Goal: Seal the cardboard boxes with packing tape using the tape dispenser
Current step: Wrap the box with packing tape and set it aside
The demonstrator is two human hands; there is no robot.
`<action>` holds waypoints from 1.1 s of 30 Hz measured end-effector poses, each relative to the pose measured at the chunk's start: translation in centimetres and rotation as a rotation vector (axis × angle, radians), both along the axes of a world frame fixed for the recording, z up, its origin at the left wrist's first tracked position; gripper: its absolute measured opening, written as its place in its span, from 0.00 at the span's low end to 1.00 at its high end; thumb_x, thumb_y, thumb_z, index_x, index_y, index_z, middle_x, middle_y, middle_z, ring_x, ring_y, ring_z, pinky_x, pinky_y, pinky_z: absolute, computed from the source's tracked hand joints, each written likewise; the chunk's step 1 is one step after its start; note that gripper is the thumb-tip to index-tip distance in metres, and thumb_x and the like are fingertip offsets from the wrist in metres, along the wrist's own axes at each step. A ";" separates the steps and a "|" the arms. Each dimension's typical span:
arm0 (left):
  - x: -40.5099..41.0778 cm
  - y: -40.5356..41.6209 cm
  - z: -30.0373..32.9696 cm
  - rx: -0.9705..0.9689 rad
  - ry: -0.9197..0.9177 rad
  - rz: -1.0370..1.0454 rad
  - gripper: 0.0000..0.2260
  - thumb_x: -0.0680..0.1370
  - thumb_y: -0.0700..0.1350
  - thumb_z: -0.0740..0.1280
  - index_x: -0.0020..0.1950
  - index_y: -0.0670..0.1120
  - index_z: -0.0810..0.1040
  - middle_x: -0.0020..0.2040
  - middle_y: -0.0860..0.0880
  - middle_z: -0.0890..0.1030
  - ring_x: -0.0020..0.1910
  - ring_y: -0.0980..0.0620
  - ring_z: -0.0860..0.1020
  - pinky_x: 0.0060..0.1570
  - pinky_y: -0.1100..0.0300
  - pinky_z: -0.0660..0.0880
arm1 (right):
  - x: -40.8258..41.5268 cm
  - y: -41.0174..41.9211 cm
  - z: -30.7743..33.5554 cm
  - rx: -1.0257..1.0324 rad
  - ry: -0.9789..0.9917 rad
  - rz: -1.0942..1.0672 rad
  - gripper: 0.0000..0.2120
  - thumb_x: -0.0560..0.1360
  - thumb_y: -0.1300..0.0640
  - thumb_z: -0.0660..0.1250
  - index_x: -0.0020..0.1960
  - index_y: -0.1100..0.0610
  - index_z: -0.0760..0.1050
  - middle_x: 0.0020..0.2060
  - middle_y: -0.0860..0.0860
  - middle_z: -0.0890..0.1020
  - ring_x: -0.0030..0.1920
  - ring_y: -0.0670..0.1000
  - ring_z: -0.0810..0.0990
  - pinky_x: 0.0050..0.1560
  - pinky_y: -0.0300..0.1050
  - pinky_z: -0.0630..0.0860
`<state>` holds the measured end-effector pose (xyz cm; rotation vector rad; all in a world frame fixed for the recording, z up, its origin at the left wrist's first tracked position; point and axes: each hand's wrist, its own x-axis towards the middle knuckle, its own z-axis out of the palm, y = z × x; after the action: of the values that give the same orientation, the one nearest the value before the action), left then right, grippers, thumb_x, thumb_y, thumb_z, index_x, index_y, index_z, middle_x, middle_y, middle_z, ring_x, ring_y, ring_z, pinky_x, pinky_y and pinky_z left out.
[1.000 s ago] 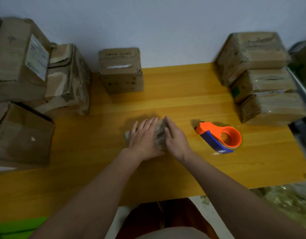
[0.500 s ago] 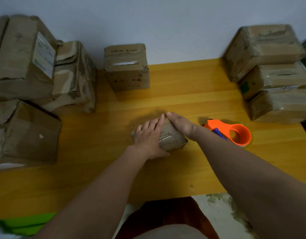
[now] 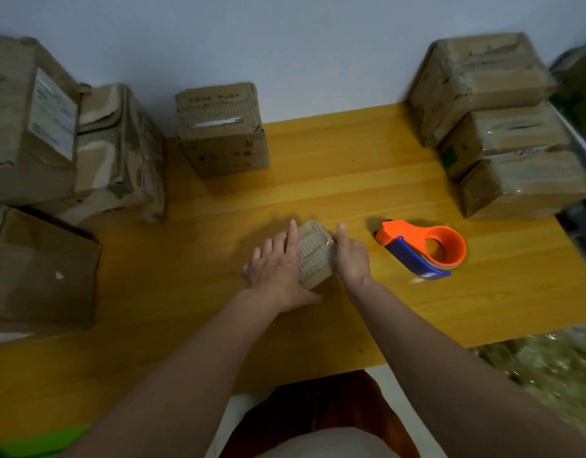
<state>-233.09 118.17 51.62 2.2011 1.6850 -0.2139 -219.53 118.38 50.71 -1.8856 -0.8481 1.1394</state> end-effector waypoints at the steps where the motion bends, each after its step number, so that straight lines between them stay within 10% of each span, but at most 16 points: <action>1: -0.1 -0.1 0.0 -0.001 -0.003 -0.002 0.67 0.57 0.69 0.74 0.75 0.49 0.29 0.76 0.50 0.54 0.72 0.47 0.55 0.68 0.50 0.55 | -0.1 0.3 -0.1 -0.028 0.153 -0.120 0.22 0.83 0.49 0.52 0.51 0.60 0.81 0.44 0.53 0.80 0.44 0.50 0.78 0.38 0.39 0.70; 6: -0.3 -0.4 -0.3 -0.003 -0.010 0.008 0.67 0.57 0.67 0.76 0.74 0.49 0.27 0.76 0.49 0.51 0.73 0.46 0.53 0.70 0.48 0.52 | -0.5 0.9 -1.9 -0.044 0.780 -0.469 0.31 0.82 0.42 0.45 0.55 0.63 0.80 0.55 0.47 0.80 0.50 0.50 0.79 0.44 0.43 0.75; 10: -0.3 -0.5 -0.6 0.020 -0.005 0.008 0.66 0.58 0.69 0.73 0.73 0.49 0.27 0.76 0.48 0.50 0.72 0.46 0.52 0.69 0.47 0.53 | -0.8 0.7 -3.0 -0.033 0.803 -0.568 0.35 0.81 0.40 0.45 0.34 0.57 0.82 0.33 0.54 0.84 0.37 0.55 0.82 0.38 0.43 0.76; 13: -0.3 -0.7 -0.9 0.037 0.007 0.020 0.63 0.58 0.74 0.67 0.74 0.48 0.29 0.77 0.47 0.51 0.71 0.46 0.54 0.67 0.48 0.54 | -1.1 0.5 -4.0 -0.059 0.634 -0.573 0.37 0.82 0.43 0.49 0.22 0.56 0.79 0.29 0.54 0.81 0.38 0.57 0.79 0.46 0.49 0.76; 18: -0.3 -1.1 -1.0 0.199 0.067 0.008 0.52 0.65 0.78 0.32 0.78 0.44 0.38 0.77 0.45 0.55 0.69 0.44 0.61 0.63 0.48 0.58 | 1.5 0.2 -3.5 0.040 -0.011 -0.309 0.18 0.82 0.59 0.54 0.47 0.68 0.78 0.44 0.64 0.82 0.46 0.59 0.80 0.48 0.47 0.74; 23: 0.0 -1.2 -0.9 0.323 -0.034 0.052 0.28 0.80 0.59 0.41 0.79 0.51 0.51 0.76 0.52 0.62 0.66 0.50 0.66 0.59 0.53 0.59 | 0.4 0.1 -0.4 0.086 -0.361 0.324 0.20 0.82 0.46 0.53 0.58 0.59 0.77 0.53 0.59 0.82 0.55 0.59 0.78 0.52 0.50 0.72; 27: -1.6 -1.2 -1.1 0.325 0.045 0.120 0.28 0.80 0.63 0.48 0.78 0.55 0.53 0.77 0.55 0.61 0.72 0.51 0.64 0.70 0.49 0.47 | 0.8 0.2 0.3 -0.018 -0.462 0.501 0.21 0.82 0.47 0.51 0.62 0.59 0.75 0.55 0.61 0.80 0.57 0.63 0.76 0.52 0.54 0.73; 33: -1.6 -3.2 -2.0 0.217 -0.905 0.964 0.28 0.81 0.47 0.62 0.78 0.42 0.55 0.76 0.41 0.59 0.75 0.46 0.59 0.72 0.55 0.57 | 0.6 -0.1 0.8 -0.045 -0.304 0.463 0.20 0.82 0.49 0.53 0.55 0.62 0.78 0.50 0.61 0.81 0.53 0.61 0.77 0.49 0.51 0.72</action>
<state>-234.66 114.94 49.64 1.0221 1.9399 1.0572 -218.98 118.28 51.55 -1.9870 -1.4992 1.1553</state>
